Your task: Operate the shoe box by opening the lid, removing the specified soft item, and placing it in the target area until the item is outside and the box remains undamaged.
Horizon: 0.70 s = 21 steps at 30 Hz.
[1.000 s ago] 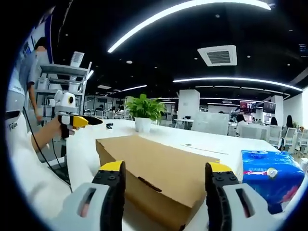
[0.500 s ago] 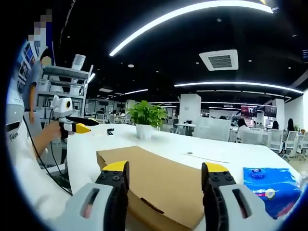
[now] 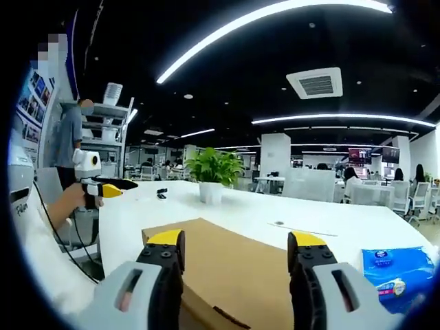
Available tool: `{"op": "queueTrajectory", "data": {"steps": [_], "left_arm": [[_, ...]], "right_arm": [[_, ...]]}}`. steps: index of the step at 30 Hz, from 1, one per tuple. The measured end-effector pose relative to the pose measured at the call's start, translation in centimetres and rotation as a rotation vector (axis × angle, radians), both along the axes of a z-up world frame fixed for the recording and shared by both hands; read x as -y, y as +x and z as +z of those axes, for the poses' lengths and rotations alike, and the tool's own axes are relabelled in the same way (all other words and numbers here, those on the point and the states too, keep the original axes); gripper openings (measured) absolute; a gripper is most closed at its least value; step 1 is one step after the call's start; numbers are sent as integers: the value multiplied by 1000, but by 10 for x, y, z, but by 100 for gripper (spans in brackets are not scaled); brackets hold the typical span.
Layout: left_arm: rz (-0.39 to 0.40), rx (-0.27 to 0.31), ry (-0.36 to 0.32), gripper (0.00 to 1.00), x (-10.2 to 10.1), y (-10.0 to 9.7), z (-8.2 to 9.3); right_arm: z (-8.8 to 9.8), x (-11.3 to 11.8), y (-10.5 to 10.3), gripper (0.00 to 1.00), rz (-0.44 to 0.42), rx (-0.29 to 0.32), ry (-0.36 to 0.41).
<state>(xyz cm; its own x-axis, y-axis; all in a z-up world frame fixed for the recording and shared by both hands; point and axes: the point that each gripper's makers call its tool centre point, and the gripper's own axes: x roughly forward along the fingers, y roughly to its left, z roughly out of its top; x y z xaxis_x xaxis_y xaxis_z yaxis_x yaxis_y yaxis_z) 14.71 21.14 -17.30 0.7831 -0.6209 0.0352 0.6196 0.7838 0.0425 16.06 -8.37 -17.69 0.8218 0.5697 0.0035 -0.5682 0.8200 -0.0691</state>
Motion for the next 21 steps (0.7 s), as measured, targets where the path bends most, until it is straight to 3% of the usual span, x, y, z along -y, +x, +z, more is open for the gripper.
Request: {"op": "queueTrajectory", "data": {"steps": [2,5,7,11,13,14,16,17,18,21], "left_arm": [[27,-7,12,51,-7,5,-5],[38,-12,28,43,-10,9,-12],[31,-24,63,47,-7,10,-20],[46,-67,99,52,-2,11,-31],[37,20,48,53,0,9,-16],[35,25,8,52,-2,6,-10],[35,-17,5,50,-5,5,-11],[32,-79,13,52,-6,4,-18],[28,-99,29,57,-5,4,-21],[29,-95,74,57,-3,5,-26]], "right_arm": [[2,-3,-5,62,9,18,-10],[5,-8,-11,59,39,91,-98],[8,-6,-14,57,18,165,-182],[10,-2,-19,56,13,127,-134],[11,1,-21,56,6,107,-89],[12,2,-24,57,13,92,-46],[12,6,-27,60,28,85,-24],[11,8,-27,62,23,84,-21],[10,9,-28,63,19,85,-16],[6,10,-28,64,19,77,-18]]}}
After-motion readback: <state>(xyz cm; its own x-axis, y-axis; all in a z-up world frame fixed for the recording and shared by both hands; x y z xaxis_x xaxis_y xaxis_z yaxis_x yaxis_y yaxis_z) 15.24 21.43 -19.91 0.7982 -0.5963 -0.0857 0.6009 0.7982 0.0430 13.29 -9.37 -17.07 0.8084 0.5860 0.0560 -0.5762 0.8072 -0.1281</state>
